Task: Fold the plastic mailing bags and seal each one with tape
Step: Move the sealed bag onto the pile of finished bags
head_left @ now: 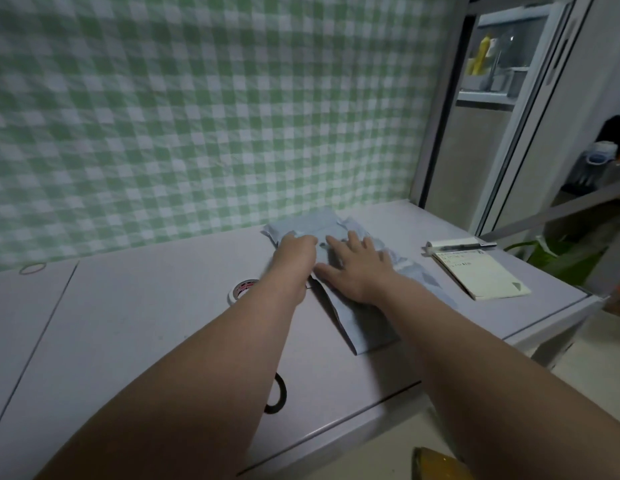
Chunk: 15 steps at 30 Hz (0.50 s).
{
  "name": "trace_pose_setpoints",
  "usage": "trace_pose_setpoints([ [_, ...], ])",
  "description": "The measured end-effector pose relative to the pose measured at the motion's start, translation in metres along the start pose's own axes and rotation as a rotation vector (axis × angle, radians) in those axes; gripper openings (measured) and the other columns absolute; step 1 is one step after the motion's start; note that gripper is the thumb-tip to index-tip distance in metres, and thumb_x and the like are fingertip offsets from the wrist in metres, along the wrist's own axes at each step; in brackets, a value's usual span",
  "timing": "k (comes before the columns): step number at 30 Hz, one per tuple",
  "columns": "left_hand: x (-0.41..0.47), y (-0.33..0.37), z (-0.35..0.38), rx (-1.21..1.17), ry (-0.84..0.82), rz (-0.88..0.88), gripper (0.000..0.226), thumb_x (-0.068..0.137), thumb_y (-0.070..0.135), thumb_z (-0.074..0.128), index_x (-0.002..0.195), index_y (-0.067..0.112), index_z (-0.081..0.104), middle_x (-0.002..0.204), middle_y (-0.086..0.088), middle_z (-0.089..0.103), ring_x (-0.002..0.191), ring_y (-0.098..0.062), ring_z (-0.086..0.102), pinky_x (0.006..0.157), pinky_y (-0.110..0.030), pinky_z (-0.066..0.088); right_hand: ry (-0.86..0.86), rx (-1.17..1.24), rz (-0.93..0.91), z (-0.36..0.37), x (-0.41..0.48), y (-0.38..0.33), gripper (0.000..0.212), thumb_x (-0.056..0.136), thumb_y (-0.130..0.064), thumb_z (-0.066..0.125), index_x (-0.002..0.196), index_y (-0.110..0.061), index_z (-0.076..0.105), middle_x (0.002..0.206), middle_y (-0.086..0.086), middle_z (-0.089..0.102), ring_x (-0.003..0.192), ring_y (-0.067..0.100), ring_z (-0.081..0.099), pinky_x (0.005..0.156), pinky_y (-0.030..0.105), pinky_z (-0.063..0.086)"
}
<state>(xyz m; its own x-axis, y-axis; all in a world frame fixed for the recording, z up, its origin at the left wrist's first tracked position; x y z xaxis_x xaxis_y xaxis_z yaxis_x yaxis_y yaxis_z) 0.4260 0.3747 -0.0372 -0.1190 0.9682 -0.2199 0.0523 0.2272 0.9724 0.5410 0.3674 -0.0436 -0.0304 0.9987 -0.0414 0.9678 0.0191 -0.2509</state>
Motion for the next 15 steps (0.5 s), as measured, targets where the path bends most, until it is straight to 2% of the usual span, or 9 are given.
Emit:
trace_pose_setpoints([
  [1, 0.001, 0.003, -0.002, -0.083, 0.003, -0.026, 0.030, 0.087, 0.022, 0.051, 0.115, 0.011, 0.055, 0.107, -0.010, 0.063, 0.090, -0.024, 0.060, 0.079, -0.030, 0.054, -0.028, 0.035, 0.015, 0.008, 0.001, 0.001, 0.071, 0.091, -0.065, 0.030, 0.151, -0.038, 0.003, 0.160, 0.003, -0.011, 0.146, 0.027, -0.010, 0.115, 0.055, -0.003],
  [2, 0.002, 0.006, -0.005, -0.132, -0.002, -0.056, 0.013, 0.095, 0.018, 0.046, 0.101, 0.011, 0.056, 0.090, -0.006, 0.059, 0.077, -0.018, 0.057, 0.062, -0.020, 0.053, -0.032, 0.043, 0.019, 0.014, 0.001, 0.001, 0.072, 0.090, -0.067, 0.030, 0.150, -0.040, 0.001, 0.159, 0.002, -0.014, 0.146, 0.026, -0.014, 0.114, 0.055, -0.005],
  [3, 0.009, 0.004, -0.005, -0.156, -0.019, -0.074, 0.017, 0.099, 0.016, 0.041, 0.087, 0.013, 0.053, 0.077, -0.003, 0.053, 0.066, -0.014, 0.050, 0.047, -0.016, 0.047, -0.021, 0.038, 0.021, 0.017, 0.003, 0.002, 0.073, 0.089, -0.069, 0.029, 0.150, -0.042, -0.001, 0.159, 0.001, -0.016, 0.145, 0.025, -0.017, 0.114, 0.056, -0.006],
  [4, 0.008, 0.007, -0.006, -0.166, -0.039, -0.077, 0.023, 0.100, 0.015, 0.038, 0.080, 0.014, 0.050, 0.069, -0.002, 0.051, 0.060, -0.013, 0.047, 0.041, -0.017, 0.043, -0.005, 0.029, 0.019, 0.020, 0.004, 0.003, 0.073, 0.088, -0.070, 0.029, 0.149, -0.042, -0.001, 0.158, 0.000, -0.018, 0.145, 0.024, -0.019, 0.114, 0.056, -0.007],
  [6, 0.019, 0.009, -0.005, -0.170, -0.074, -0.072, 0.027, 0.099, 0.016, 0.038, 0.077, 0.013, 0.052, 0.060, -0.003, 0.056, 0.056, -0.015, 0.049, 0.050, -0.022, 0.042, 0.021, 0.023, 0.020, 0.021, 0.009, 0.005, 0.073, 0.088, -0.070, 0.028, 0.149, -0.043, -0.001, 0.158, -0.001, -0.018, 0.145, 0.024, -0.020, 0.114, 0.055, -0.008],
  [10, 0.032, 0.012, -0.002, -0.185, -0.099, -0.070, 0.023, 0.097, 0.016, 0.037, 0.081, 0.014, 0.054, 0.074, -0.004, 0.058, 0.063, -0.017, 0.053, 0.067, -0.029, 0.045, 0.055, 0.020, 0.033, 0.018, 0.019, 0.011, 0.072, 0.088, -0.070, 0.028, 0.149, -0.044, 0.000, 0.159, -0.001, -0.016, 0.145, 0.023, -0.019, 0.115, 0.054, -0.007],
  [15, 0.031, 0.016, -0.004, -0.192, -0.144, -0.092, 0.026, 0.098, 0.017, 0.037, 0.079, 0.013, 0.054, 0.075, -0.005, 0.058, 0.064, -0.018, 0.055, 0.064, -0.028, 0.048, 0.047, -0.002, 0.050, 0.016, 0.023, 0.016, 0.071, 0.089, -0.069, 0.028, 0.149, -0.043, 0.000, 0.159, -0.001, -0.016, 0.145, 0.024, -0.018, 0.115, 0.054, -0.006],
])
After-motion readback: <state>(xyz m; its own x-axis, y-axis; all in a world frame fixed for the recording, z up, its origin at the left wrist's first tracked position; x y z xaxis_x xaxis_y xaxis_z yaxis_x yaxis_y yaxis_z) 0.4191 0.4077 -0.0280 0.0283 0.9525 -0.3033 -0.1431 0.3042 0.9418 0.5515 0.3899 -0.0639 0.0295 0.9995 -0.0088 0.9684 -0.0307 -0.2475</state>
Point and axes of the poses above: each hand's wrist, its own x-axis towards the middle knuckle, its own z-axis out of the palm, y = z × x, the point moved 5 cm from there along x, towards the middle knuckle
